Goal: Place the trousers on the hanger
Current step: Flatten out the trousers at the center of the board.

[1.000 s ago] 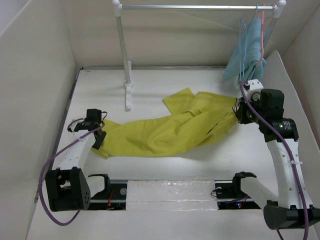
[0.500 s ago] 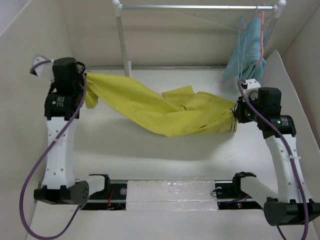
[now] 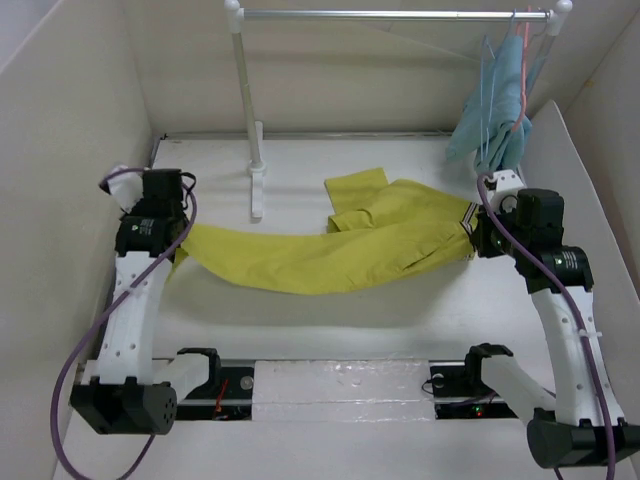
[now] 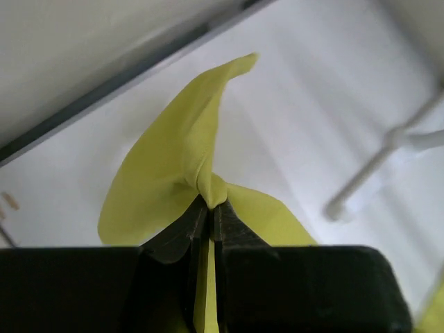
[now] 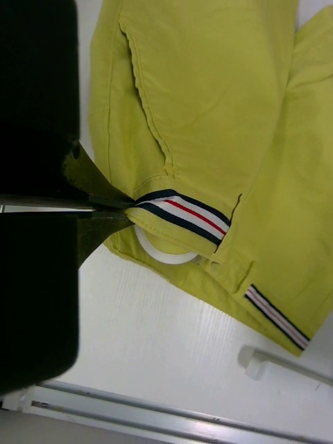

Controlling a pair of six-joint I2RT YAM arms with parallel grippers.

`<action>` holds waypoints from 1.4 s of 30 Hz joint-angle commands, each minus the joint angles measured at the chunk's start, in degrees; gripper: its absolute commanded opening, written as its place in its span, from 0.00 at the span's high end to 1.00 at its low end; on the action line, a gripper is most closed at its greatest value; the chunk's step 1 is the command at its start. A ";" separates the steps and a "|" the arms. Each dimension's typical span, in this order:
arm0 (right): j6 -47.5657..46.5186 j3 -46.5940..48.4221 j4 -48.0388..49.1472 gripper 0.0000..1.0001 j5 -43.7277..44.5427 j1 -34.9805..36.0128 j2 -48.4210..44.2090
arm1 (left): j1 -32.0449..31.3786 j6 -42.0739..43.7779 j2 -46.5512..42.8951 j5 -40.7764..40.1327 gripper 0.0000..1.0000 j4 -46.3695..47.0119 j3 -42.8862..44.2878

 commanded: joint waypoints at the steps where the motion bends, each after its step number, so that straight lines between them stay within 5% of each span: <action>1: -0.73 -1.85 -0.73 1.00 5.91 0.37 -3.44 | -0.13 1.93 2.09 -1.63 1.00 -3.52 -9.45; 3: -0.91 -2.74 -2.75 1.00 10.29 0.37 -4.41 | -0.66 0.27 2.96 -1.63 0.95 -5.16 -10.28; 7: -2.32 -0.82 -10.81 1.00 20.22 0.98 -6.17 | 0.66 4.90 2.09 1.96 0.33 -2.30 -5.62; 8: -1.19 2.67 -12.50 1.00 25.73 1.77 -6.44 | 0.66 4.82 3.05 2.24 0.31 -2.38 -4.22; 12: -0.21 13.14 -16.46 1.00 29.90 1.77 -6.36 | -1.53 5.08 5.78 9.07 0.31 1.38 0.19; 14: 0.50 17.71 -19.54 1.00 30.97 1.77 -5.56 | -1.54 5.34 5.78 18.29 0.33 7.79 -2.95; 15: 0.93 22.61 -21.46 1.00 27.66 1.77 -5.65 | -1.54 5.43 7.61 24.41 0.43 15.65 -6.80; 16: 1.02 22.74 -22.26 1.00 26.15 1.77 -5.65 | -1.54 5.34 9.45 35.26 0.44 17.99 -7.71; 19: 2.07 20.13 -24.11 1.00 23.41 1.77 -6.08 | -10.99 5.16 17.00 30.58 0.43 21.08 -4.93; 20: 2.25 18.19 -23.94 1.00 23.15 1.77 -7.39 | -18.86 5.95 23.73 28.89 0.43 21.52 -2.73; 24: 2.87 10.72 -22.89 1.00 22.62 1.77 -9.42 | -28.84 6.75 42.84 31.16 0.38 21.88 13.93; 33: 3.57 3.24 -17.09 1.00 16.82 1.77 -10.39 | -34.40 10.97 76.52 32.83 0.32 17.04 49.11; 38: 3.22 3.23 -16.47 1.00 17.61 1.77 -10.48 | -34.41 9.30 81.89 30.36 0.40 15.46 51.70; 42: 3.04 3.41 -15.95 1.00 17.43 1.77 -10.22 | -34.41 8.16 83.91 34.13 0.61 16.16 48.63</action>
